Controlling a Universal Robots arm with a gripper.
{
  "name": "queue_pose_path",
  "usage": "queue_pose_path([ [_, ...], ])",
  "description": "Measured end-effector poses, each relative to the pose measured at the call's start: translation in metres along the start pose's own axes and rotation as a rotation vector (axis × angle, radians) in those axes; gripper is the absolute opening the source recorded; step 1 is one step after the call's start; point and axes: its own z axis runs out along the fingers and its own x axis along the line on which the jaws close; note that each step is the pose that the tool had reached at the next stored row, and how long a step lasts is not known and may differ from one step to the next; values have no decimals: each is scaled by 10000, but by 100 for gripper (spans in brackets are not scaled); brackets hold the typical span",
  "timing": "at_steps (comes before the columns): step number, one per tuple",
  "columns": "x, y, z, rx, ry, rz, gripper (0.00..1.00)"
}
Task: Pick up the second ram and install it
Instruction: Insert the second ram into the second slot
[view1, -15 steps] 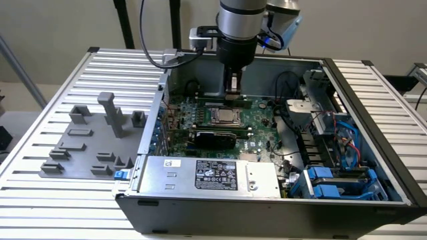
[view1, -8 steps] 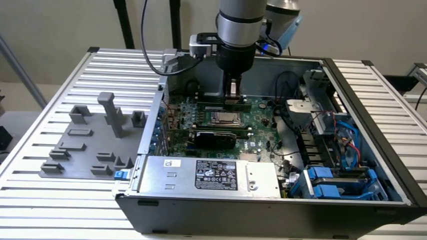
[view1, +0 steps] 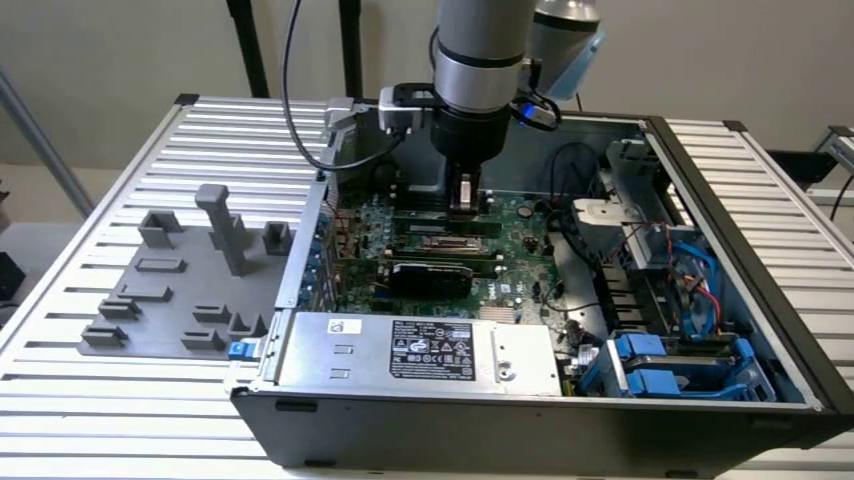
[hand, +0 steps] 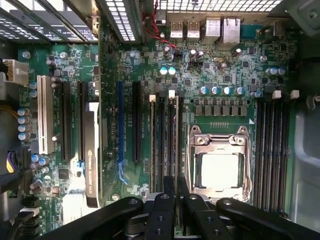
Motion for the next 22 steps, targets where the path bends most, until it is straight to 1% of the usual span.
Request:
queue_pose_path([
  [17,11,-5,307,0,1,30,13],
  [22,11,-10,314,0,1,30,13],
])
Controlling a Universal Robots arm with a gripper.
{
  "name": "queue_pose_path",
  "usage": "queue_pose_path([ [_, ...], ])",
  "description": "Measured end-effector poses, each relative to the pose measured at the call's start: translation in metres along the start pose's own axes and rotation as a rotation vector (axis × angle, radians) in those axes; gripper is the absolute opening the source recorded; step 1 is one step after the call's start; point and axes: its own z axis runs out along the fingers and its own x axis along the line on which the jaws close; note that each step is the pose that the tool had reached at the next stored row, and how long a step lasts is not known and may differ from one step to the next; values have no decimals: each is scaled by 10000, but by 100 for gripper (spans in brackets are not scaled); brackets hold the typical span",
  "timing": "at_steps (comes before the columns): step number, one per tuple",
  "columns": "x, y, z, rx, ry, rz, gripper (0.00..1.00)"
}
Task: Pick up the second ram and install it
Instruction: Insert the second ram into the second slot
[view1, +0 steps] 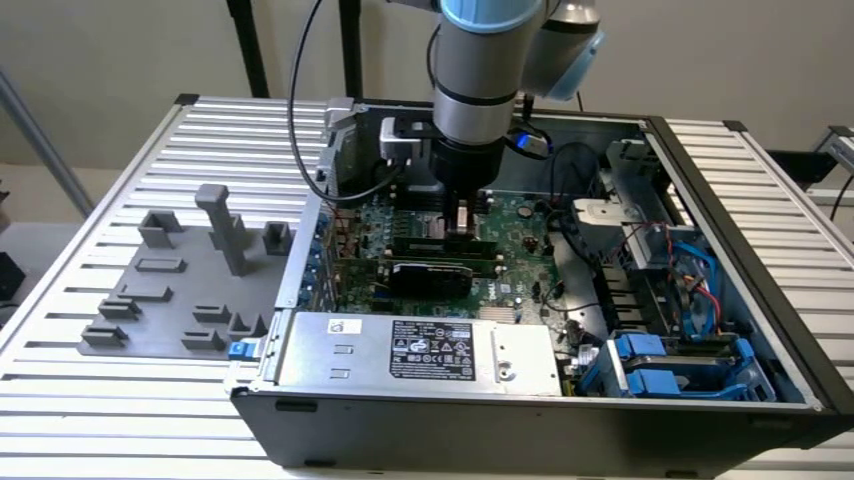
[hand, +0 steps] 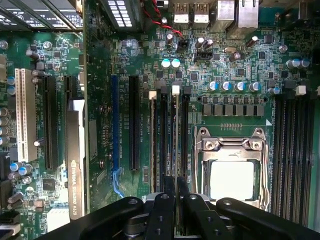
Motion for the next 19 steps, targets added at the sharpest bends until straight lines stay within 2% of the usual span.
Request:
queue_pose_path([
  [19,0,-13,33,0,0,-8,13],
])
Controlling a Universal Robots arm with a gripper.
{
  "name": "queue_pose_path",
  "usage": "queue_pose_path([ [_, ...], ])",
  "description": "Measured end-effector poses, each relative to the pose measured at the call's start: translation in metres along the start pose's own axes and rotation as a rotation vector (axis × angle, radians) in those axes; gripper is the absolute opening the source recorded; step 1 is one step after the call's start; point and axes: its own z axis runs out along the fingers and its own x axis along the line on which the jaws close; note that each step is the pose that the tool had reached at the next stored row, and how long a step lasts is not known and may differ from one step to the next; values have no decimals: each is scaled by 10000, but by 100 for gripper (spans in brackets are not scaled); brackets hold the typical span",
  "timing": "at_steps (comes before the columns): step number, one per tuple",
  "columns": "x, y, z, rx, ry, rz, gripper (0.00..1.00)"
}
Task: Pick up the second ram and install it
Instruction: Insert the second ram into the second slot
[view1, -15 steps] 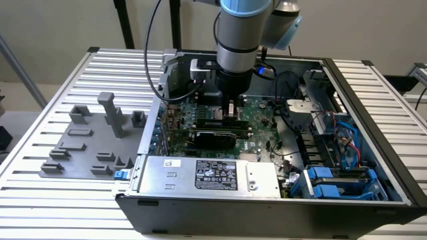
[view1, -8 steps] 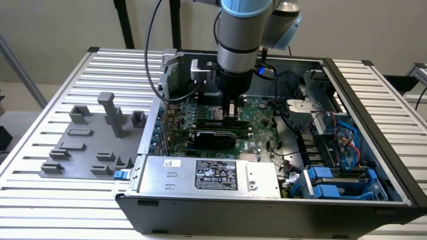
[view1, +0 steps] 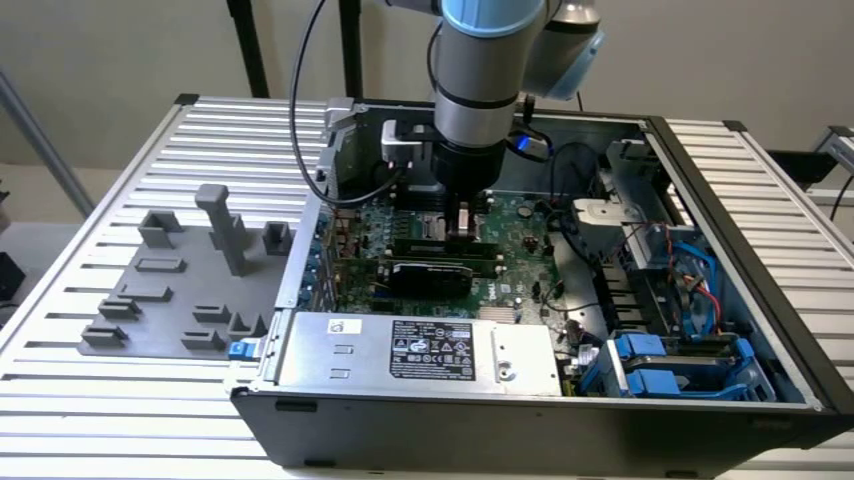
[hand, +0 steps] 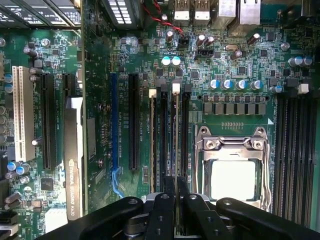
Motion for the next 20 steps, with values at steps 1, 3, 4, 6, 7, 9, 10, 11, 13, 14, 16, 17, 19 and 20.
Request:
queue_pose_path([
  [1,0,0,2,0,1,0,13],
  [3,-1,0,5,-1,0,0,13],
  [4,-2,0,6,0,0,-1,13],
  [6,-3,0,8,0,-1,0,13],
  [7,-4,0,10,0,-1,0,13],
  [9,-7,0,14,1,-2,0,13],
  [10,-8,0,16,0,-1,0,13],
  [11,-9,1,17,0,0,0,13],
  [13,-15,1,20,0,-1,1,13],
  [14,-18,1,21,0,0,1,13],
  [16,-21,1,23,0,0,0,13],
  [17,-21,1,24,-1,1,-1,13],
  [19,-22,2,27,-1,2,0,13],
  [20,-22,1,28,0,2,0,13],
])
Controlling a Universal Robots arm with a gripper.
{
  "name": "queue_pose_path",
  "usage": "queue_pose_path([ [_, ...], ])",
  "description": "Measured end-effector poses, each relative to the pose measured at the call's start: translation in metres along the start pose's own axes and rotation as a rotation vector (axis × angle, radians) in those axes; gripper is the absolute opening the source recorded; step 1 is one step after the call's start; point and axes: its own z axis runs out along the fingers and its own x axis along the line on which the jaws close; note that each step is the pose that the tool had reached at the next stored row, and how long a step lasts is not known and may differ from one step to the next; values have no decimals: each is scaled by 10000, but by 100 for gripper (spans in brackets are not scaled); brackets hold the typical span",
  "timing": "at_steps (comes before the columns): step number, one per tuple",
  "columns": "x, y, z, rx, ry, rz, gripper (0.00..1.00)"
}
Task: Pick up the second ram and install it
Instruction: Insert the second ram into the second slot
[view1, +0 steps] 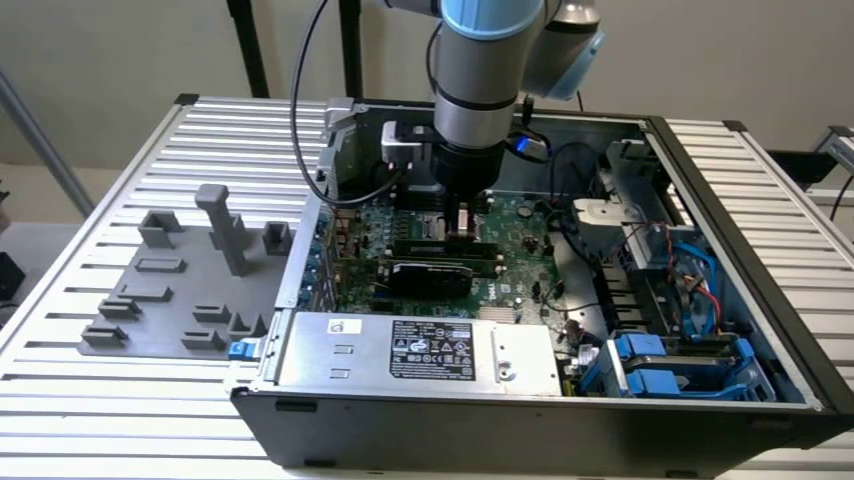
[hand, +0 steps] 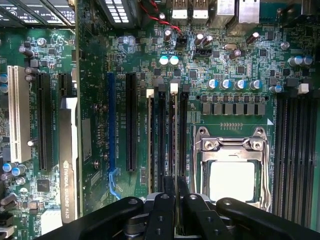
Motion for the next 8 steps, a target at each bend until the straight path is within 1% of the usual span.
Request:
queue_pose_path([
  [8,0,0,4,1,-1,41,13],
])
